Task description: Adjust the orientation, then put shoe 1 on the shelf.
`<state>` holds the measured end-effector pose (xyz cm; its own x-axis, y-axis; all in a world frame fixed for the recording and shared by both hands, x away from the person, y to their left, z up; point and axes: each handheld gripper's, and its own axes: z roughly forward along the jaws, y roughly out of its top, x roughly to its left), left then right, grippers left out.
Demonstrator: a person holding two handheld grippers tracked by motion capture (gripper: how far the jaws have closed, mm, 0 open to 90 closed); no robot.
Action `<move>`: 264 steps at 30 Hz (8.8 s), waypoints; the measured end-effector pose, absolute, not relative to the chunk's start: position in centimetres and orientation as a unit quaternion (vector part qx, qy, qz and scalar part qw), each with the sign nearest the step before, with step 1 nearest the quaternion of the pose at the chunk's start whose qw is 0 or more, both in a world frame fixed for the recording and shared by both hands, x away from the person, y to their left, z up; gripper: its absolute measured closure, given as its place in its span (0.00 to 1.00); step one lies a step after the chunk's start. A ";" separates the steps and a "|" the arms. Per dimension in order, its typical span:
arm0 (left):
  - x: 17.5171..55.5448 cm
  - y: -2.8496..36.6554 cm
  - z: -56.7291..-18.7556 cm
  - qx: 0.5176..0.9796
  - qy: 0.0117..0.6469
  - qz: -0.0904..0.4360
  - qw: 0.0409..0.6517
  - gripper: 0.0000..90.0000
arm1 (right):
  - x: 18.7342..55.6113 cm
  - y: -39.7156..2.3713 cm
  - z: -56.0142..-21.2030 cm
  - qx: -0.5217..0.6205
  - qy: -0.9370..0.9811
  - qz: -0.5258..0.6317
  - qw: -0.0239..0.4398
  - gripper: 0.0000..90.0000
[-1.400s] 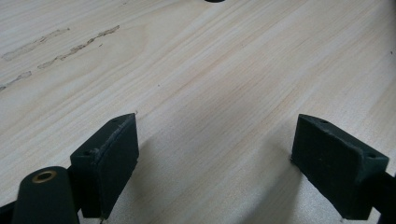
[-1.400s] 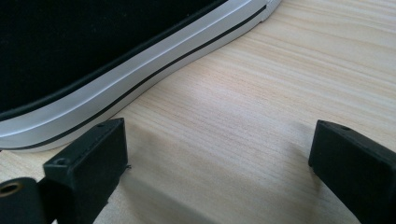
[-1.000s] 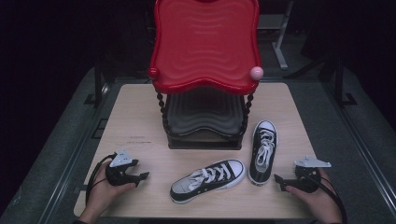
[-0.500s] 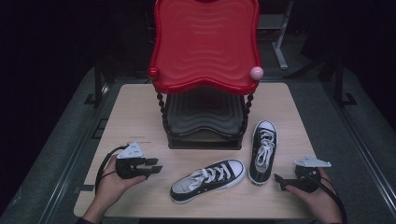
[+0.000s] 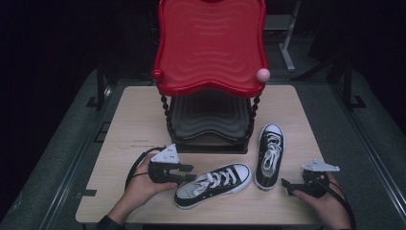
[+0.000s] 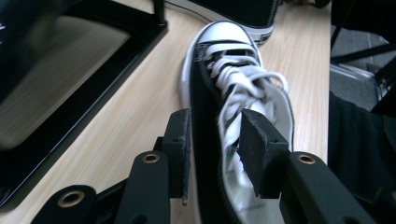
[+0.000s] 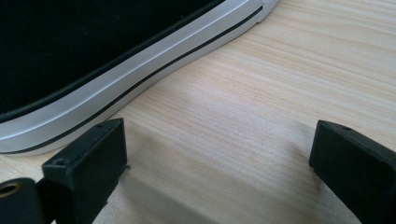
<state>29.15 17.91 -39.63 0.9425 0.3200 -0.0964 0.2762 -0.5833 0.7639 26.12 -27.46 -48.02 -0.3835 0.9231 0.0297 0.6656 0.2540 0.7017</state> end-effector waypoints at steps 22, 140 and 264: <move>29.6 14.9 -40.3 0.904 0.137 0.024 0.403 0.98 | 26.2 -27.5 -48.0 0.517 0.767 0.323 0.200 0.04; 27.1 21.3 -40.7 0.881 0.240 0.033 0.406 0.57 | 26.0 -11.8 -39.0 0.354 0.807 0.464 0.088 0.48; 33.0 22.8 -33.9 0.811 0.250 0.155 0.506 0.48 | 36.6 -3.9 -32.9 0.289 0.774 0.545 0.145 0.78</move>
<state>33.01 22.81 -33.91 0.8265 0.5629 -0.0022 0.2494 -0.3627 0.8979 36.65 -3.89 -32.90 -0.7913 0.6049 0.0894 0.2884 0.2402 0.9269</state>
